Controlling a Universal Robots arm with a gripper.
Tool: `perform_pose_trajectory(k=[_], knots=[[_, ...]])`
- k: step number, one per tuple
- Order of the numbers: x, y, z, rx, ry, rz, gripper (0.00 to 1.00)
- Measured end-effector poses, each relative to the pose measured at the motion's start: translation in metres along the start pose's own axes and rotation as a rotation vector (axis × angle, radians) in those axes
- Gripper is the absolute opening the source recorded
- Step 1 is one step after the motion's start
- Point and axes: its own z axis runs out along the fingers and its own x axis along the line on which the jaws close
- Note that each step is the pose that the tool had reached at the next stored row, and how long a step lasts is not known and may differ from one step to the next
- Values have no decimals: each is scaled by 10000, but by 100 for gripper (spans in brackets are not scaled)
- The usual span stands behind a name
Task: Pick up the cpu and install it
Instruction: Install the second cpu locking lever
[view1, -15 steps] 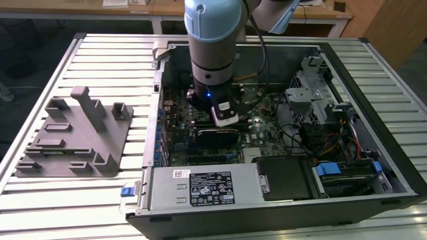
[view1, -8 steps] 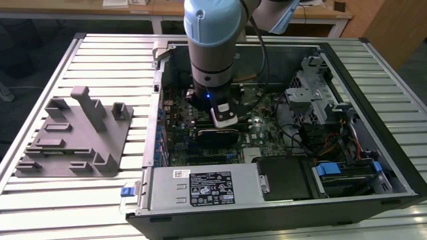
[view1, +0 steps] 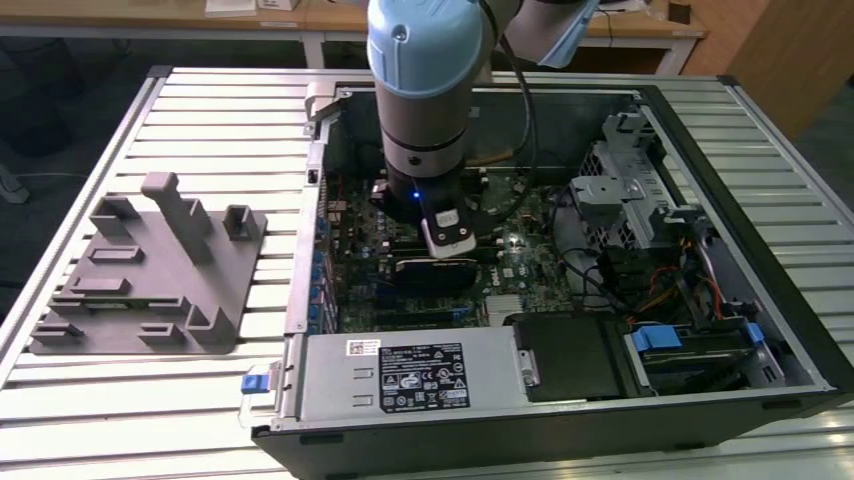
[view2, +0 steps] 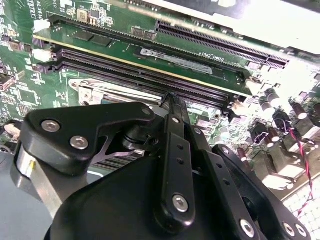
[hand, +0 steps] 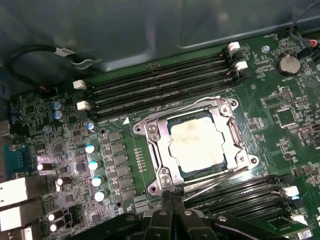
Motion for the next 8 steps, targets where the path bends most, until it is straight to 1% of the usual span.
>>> perform_pose_trajectory(k=[4, 8], knots=[[0, -2, 5, -3, 91, -413, 11], [0, -2, 5, -3, 101, -456, 11]])
